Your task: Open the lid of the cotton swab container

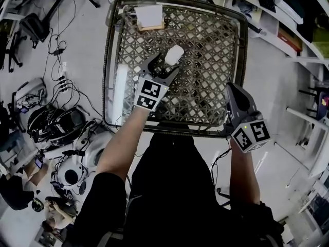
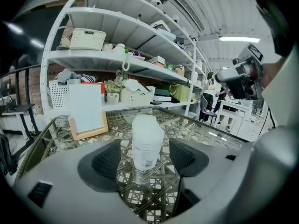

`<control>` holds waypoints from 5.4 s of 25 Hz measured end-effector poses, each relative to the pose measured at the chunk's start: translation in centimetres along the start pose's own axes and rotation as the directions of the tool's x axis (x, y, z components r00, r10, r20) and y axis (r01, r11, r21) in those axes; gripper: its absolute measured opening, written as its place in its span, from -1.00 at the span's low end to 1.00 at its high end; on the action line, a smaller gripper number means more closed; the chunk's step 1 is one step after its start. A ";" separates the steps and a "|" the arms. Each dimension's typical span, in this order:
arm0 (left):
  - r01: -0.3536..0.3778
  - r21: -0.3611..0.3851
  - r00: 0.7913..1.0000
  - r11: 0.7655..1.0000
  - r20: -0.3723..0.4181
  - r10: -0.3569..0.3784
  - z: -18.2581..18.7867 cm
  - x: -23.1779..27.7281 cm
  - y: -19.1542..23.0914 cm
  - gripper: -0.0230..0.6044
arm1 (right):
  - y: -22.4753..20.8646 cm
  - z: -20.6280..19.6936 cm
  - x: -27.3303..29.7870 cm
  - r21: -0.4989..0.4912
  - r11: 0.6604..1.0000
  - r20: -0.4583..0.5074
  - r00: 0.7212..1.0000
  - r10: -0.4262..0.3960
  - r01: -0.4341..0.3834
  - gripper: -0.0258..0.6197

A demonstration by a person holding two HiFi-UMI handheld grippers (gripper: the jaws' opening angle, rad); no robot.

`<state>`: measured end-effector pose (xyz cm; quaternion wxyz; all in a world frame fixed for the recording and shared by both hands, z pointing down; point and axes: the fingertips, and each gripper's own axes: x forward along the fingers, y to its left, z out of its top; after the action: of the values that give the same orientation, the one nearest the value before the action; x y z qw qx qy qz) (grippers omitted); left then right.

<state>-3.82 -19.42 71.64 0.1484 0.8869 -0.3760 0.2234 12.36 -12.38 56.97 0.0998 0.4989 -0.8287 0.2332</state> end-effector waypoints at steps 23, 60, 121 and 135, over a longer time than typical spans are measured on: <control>0.001 -0.012 0.997 1.000 -0.078 -0.002 0.7 1.4 1.2 -0.28 | 0.0 0.2 -0.4 0.039 0.999 -0.025 0.999 -0.026 0.027 -0.88; 0.467 0.244 0.884 0.850 -0.094 -0.458 19.7 -14.5 -12.0 -0.28 | 10.8 12.6 -4.5 -0.202 0.868 0.044 0.881 0.471 -0.454 -0.23; 0.672 0.214 0.741 0.709 -0.186 -0.645 19.3 -15.8 -15.7 -0.30 | 16.0 11.5 -4.6 -0.559 0.640 -0.198 0.835 0.514 -0.526 -0.19; 0.437 0.222 0.900 0.872 -0.106 -0.424 20.3 -16.0 -10.9 -0.29 | 16.8 14.2 -6.4 -0.423 0.714 -0.014 0.792 0.611 -0.558 -0.74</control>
<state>0.04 -11.24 45.07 0.0962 0.9533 -0.1353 0.2524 1.76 -7.65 37.19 0.0694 0.1925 -0.9779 0.0434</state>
